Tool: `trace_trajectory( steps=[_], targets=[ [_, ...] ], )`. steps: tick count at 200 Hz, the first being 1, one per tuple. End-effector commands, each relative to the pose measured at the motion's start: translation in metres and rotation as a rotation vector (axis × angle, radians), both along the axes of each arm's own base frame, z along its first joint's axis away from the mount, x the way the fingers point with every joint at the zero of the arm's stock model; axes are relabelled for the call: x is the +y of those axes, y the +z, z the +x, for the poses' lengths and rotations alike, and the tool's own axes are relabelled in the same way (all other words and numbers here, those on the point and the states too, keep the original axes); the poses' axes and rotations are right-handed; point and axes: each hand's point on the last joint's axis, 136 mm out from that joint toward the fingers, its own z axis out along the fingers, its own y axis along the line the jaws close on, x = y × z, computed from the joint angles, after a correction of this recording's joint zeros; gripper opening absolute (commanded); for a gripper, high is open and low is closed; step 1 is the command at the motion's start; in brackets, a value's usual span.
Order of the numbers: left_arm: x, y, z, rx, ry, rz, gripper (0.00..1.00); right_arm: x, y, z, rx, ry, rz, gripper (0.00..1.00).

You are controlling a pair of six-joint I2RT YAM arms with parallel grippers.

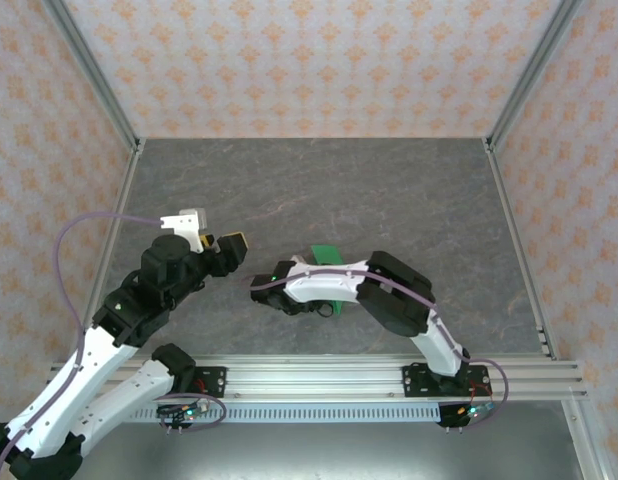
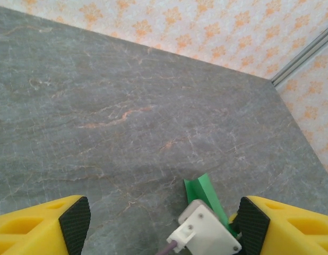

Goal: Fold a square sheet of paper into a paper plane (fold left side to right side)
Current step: Turn over the paper at the center of the table.

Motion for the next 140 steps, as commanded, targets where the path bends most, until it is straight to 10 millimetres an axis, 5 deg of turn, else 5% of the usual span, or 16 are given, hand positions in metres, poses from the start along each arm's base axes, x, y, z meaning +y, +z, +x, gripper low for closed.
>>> trace_trajectory(
  steps=[1,51,109,140],
  targets=[
    [-0.007,-0.011,0.005,0.027,0.002,-0.024,0.77,0.025,0.025,-0.017,0.076,0.008,0.269,0.74],
    [-0.043,-0.046,0.019,0.152,-0.077,-0.120,0.77,0.032,0.091,-0.034,0.086,0.015,0.718,0.99],
    [-0.115,-0.100,0.038,0.325,-0.260,-0.312,0.74,-0.028,0.149,0.003,-0.020,-0.213,1.361,1.00],
    [-0.141,-0.128,0.047,0.400,-0.311,-0.323,0.73,-0.060,0.144,0.008,-0.038,-0.314,1.536,1.00]
  ],
)
